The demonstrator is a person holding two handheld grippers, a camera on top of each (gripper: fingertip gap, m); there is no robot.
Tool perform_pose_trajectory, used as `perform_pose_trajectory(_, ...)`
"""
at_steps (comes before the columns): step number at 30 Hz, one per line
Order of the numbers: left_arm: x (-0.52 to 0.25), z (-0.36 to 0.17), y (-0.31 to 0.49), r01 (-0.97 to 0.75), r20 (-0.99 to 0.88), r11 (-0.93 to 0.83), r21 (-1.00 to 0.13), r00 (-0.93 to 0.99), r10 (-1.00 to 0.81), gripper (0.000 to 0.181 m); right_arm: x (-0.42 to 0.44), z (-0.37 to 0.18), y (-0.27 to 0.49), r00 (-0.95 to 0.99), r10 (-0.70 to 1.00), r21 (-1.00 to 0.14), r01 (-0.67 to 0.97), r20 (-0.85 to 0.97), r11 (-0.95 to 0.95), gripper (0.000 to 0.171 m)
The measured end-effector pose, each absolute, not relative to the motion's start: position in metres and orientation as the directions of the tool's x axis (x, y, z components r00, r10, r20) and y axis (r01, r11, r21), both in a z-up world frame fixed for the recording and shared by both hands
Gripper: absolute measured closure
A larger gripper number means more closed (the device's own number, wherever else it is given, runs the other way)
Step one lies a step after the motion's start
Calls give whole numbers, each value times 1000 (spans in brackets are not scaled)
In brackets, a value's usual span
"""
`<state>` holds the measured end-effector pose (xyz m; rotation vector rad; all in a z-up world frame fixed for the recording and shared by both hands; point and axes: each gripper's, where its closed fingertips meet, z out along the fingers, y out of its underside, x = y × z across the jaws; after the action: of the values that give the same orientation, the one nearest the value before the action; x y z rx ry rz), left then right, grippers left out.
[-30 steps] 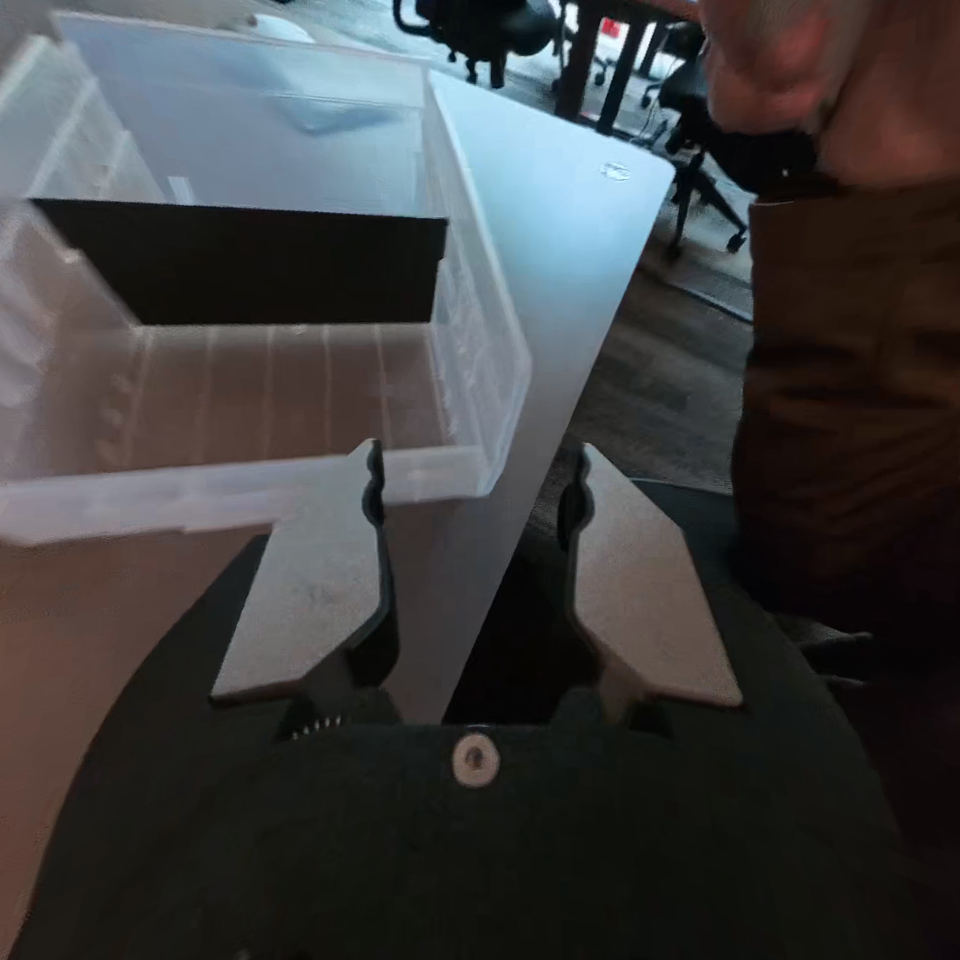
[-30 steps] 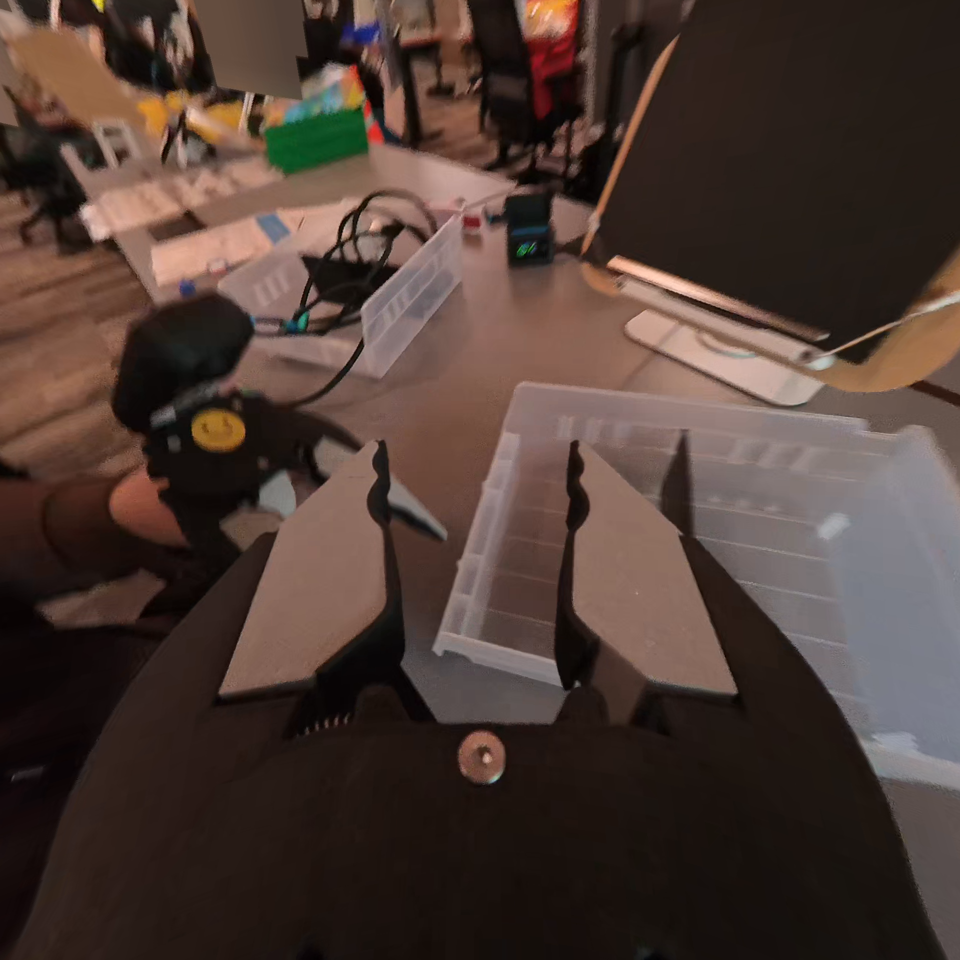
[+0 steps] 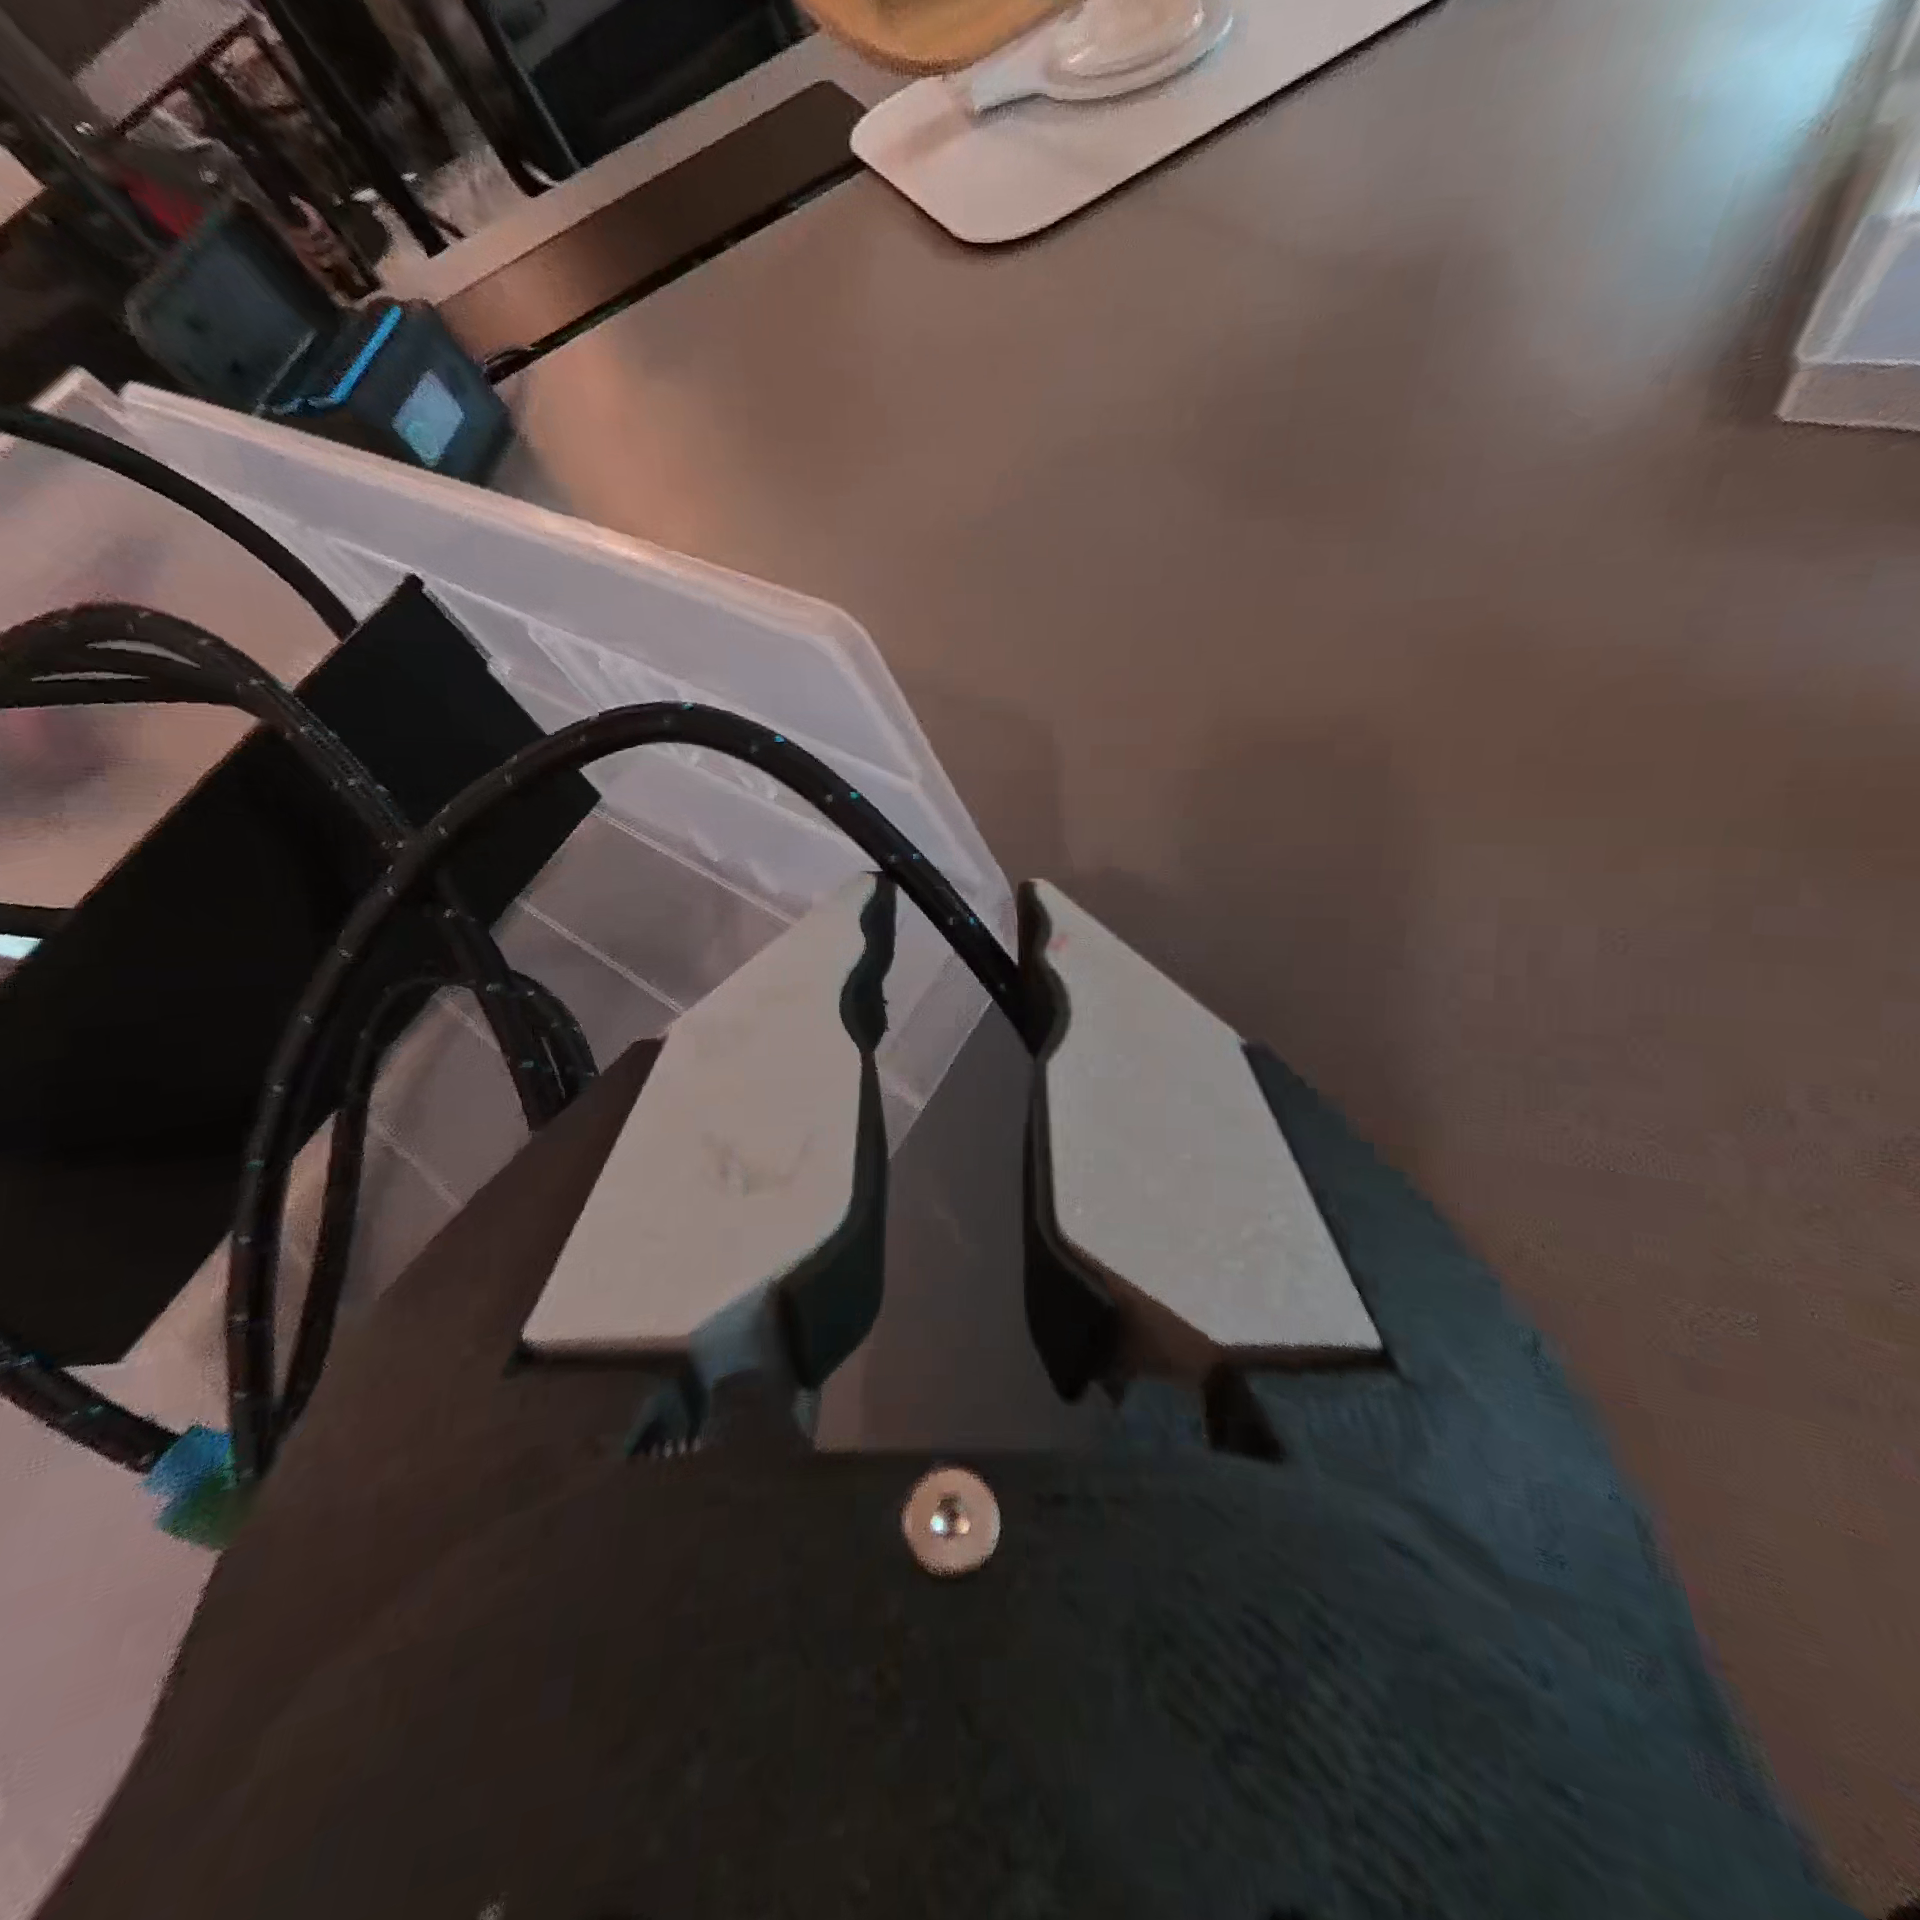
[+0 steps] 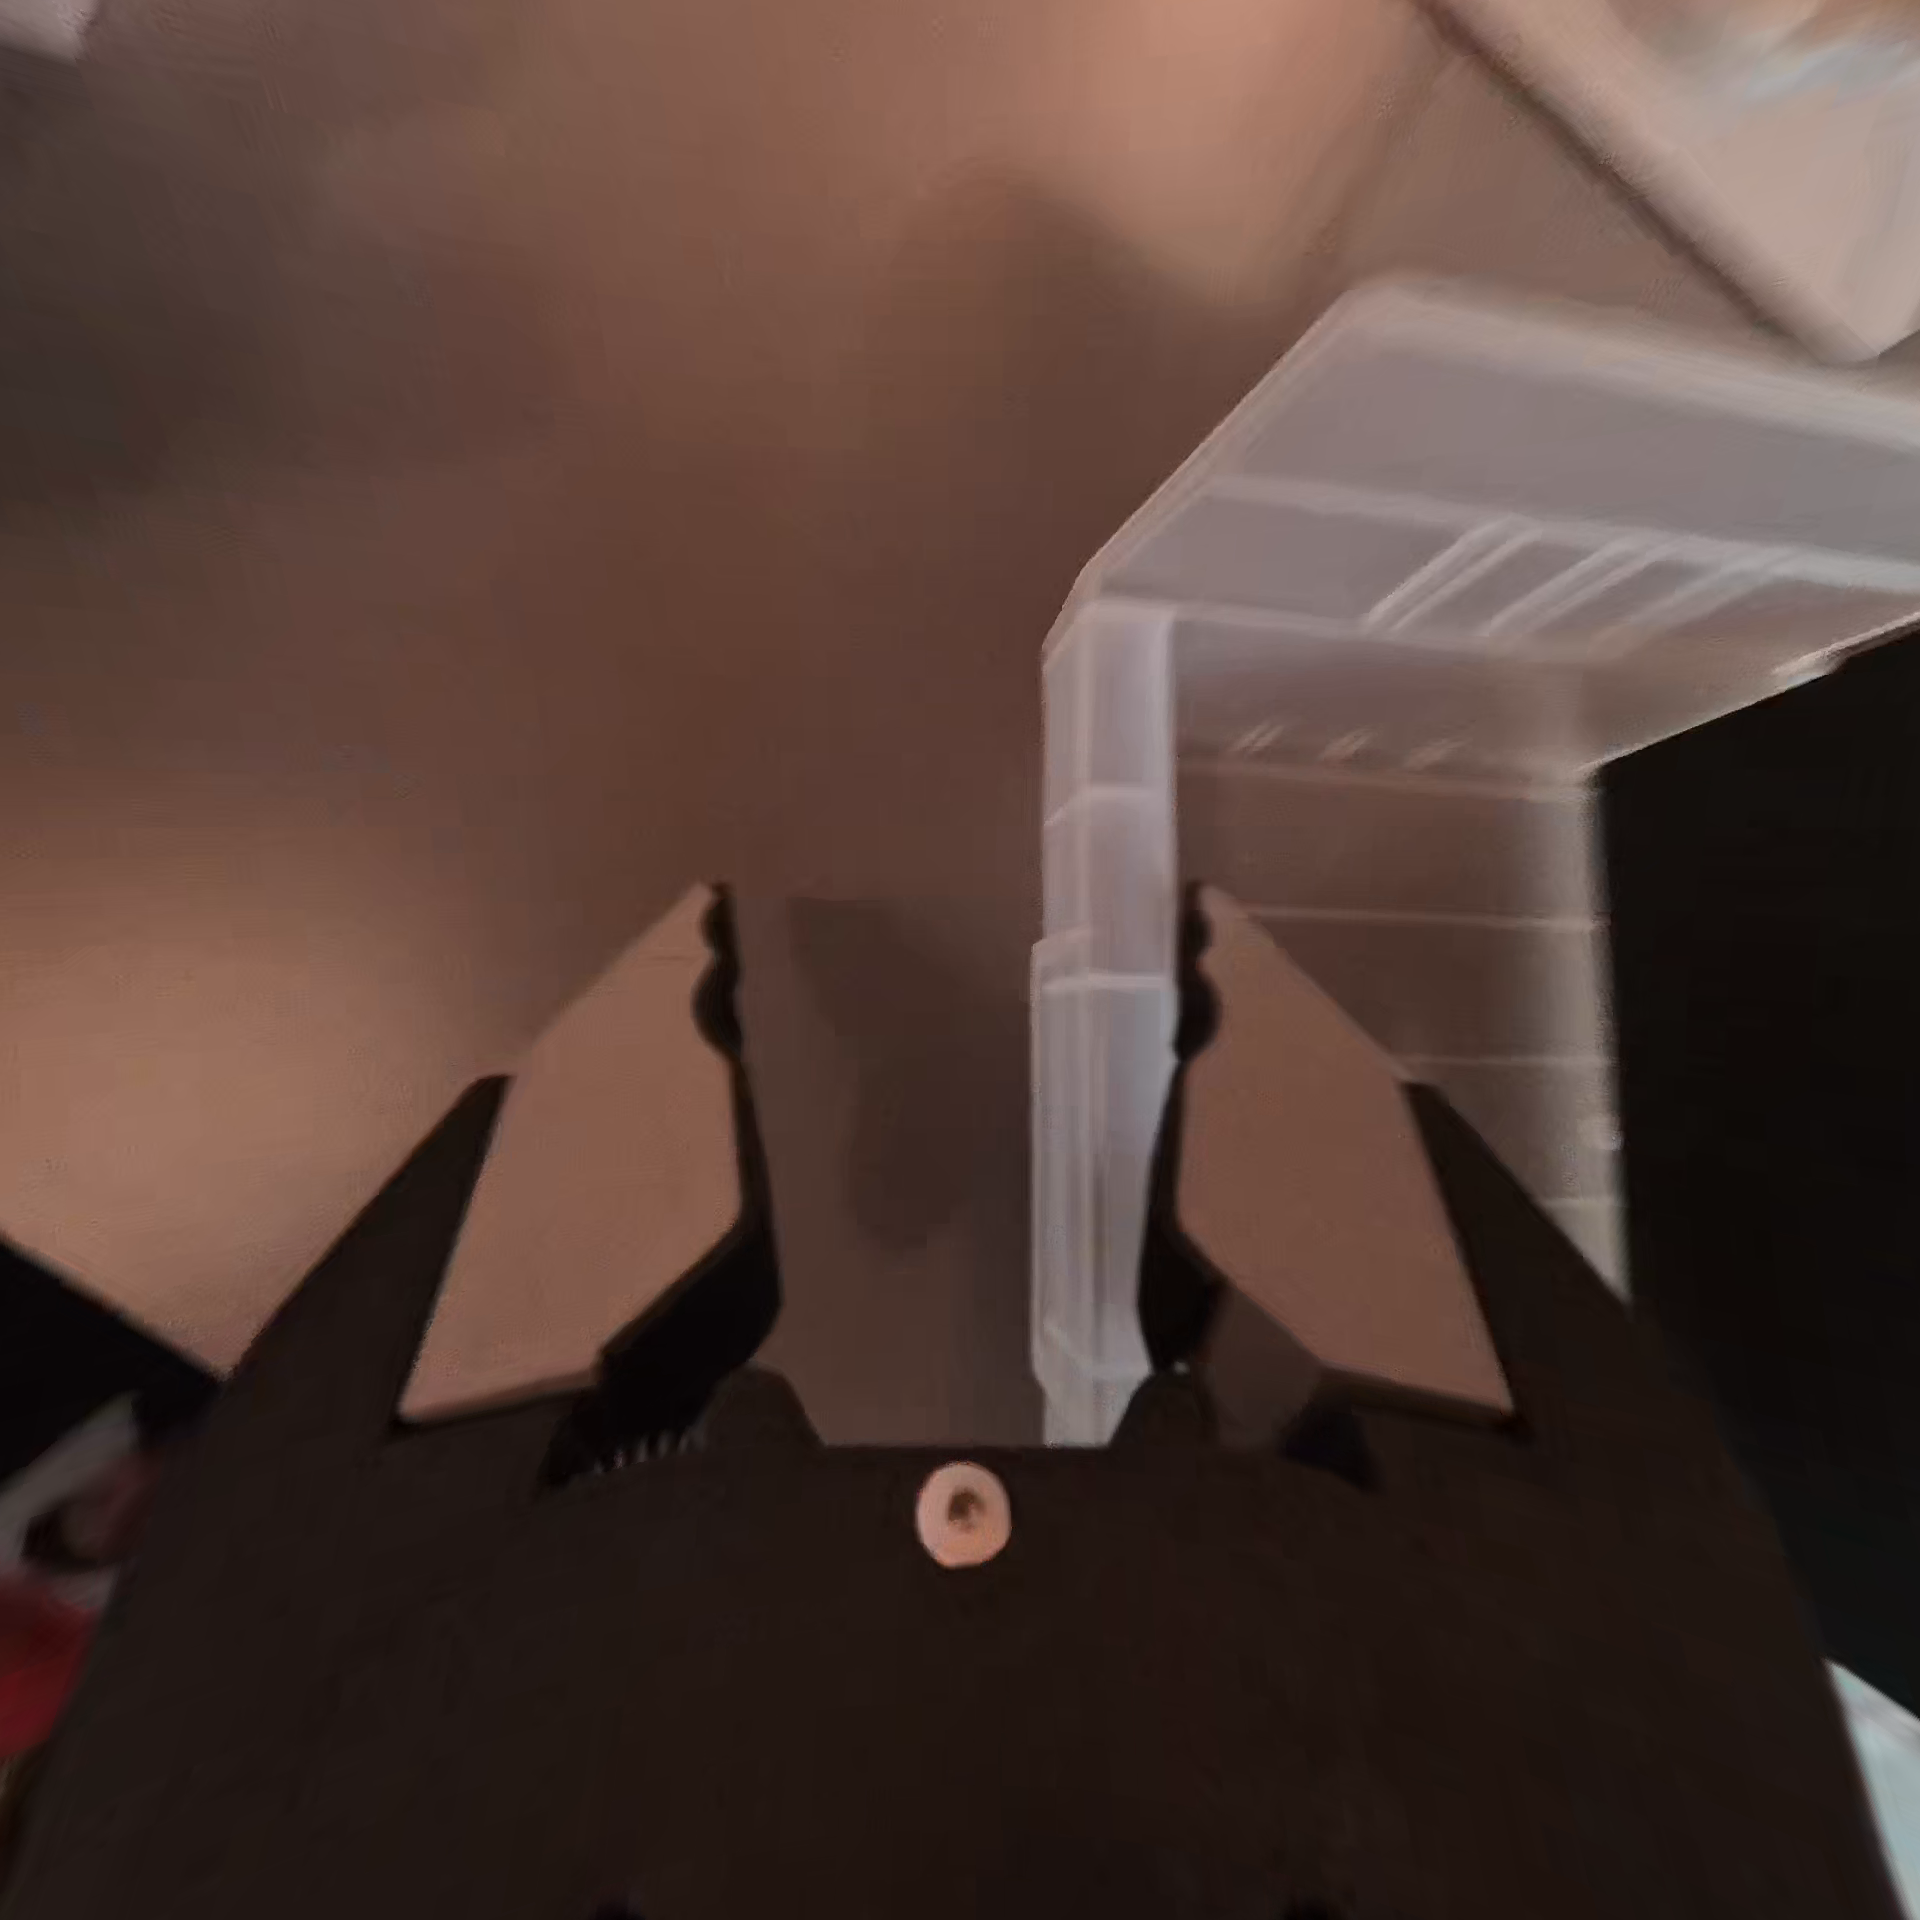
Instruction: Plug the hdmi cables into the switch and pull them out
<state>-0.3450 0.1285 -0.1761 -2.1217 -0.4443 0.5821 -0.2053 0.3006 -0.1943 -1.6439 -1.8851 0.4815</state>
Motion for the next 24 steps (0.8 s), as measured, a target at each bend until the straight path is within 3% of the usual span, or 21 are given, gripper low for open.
perform_pose_trajectory(1, -344, -175, 127, 108, -214, -545, -832, 843, 494, 161, -196, -207, 302, -102, 981, -579, 795, 166, 181, 79)
perform_pose_trajectory(3, -339, -174, 118, 110, -166, -525, -844, 878, 450, 162, -175, -218, 315, -161, 970, -533, 813, 181, 234, 84)
perform_pose_trajectory(4, -336, -174, 111, 106, -147, -524, -845, 896, 419, 162, -163, -217, 319, -215, 962, -528, 805, 167, 271, 90)
perform_pose_trajectory(6, -327, -174, 92, 111, -96, -525, -844, 932, 351, 162, -128, -214, 334, -299, 944, -494, 805, 141, 329, 122)
perform_pose_trajectory(7, -324, -174, 82, 125, -59, -522, -844, 945, 322, 160, -112, -211, 347, -291, 948, -483, 817, 126, 315, 117)
perform_pose_trajectory(9, -318, -173, 60, 189, 37, -524, -830, 957, 287, 155, -84, -199, 383, -192, 976, -487, 846, 106, 219, 85)
perform_pose_trajectory(10, -320, -173, 48, 240, 79, -533, -811, 948, 307, 153, -74, -192, 394, -147, 986, -504, 848, 76, 166, 80)
perform_pose_trajectory(11, -322, -173, 40, 270, 97, -539, -798, 940, 327, 150, -67, -183, 398, -114, 993, -543, 832, 38, 116, 85)
perform_pose_trajectory(13, -329, -163, 33, 259, 49, -515, -817, 921, 386, 121, -67, -163, 382, -129, 989, -661, 748, -72, 50, 94)
perform_pose_trajectory(15, -333, -153, 41, 237, 21, -475, -847, 909, 416, 117, -73, -151, 353, -211, 959, -737, 675, -190, 2, 85)
perform_pose_trajectory(20, -356, -154, 68, 200, -67, -422, -884, 840, 539, 127, -124, -155, 345, -92, 973, -794, 597, -210, -115, 80)
perform_pose_trajectory(22, -351, -155, 72, 175, -112, -449, -876, 832, 544, 146, -142, -171, 354, -36, 989, -775, 625, -144, -90, 74)
perform_pose_trajectory(23, -351, -155, 71, 148, -166, -489, -860, 824, 541, 148, -147, -179, 355, -37, 991, -759, 647, -127, -73, 76)
perform_pose_trajectory(24, -348, -156, 68, 121, -212, -530, -839, 825, 524, 149, -148, -183, 351, -59, 987, -748, 659, -152, -76, 89)
